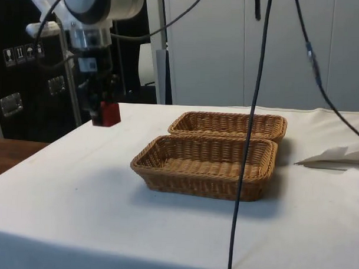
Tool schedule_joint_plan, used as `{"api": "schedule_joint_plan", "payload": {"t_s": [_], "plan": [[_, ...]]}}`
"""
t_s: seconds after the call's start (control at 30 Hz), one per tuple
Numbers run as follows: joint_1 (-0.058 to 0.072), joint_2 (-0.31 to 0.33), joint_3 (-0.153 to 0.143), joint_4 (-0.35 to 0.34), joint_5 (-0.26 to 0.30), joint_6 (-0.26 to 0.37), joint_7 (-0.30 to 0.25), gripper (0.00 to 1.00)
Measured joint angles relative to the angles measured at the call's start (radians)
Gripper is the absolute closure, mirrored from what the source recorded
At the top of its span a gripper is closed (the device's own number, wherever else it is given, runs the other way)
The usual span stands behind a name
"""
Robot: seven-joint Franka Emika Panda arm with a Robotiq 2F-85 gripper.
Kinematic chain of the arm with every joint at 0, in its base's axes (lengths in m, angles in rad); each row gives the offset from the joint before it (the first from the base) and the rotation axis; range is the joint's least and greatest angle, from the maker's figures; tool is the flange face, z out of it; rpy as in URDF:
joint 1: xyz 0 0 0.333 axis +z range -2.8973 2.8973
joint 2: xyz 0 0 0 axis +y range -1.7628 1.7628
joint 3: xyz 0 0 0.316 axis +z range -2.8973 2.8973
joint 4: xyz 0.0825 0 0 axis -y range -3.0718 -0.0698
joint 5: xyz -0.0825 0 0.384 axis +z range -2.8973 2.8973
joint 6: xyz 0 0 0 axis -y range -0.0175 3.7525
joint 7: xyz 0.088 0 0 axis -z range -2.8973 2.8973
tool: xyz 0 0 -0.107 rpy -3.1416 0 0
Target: Pick up the red cube and place it into the right basket.
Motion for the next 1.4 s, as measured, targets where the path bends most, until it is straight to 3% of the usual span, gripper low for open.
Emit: {"api": "schedule_joint_plan", "payload": {"t_s": [0.97,1.4], "plan": [[0.006,-0.359,-0.001,-0.297,-0.140,-0.022,-0.009,0.99],[0.005,-0.458,-0.008,-0.412,-0.188,-0.014,-0.036,0.99]]}}
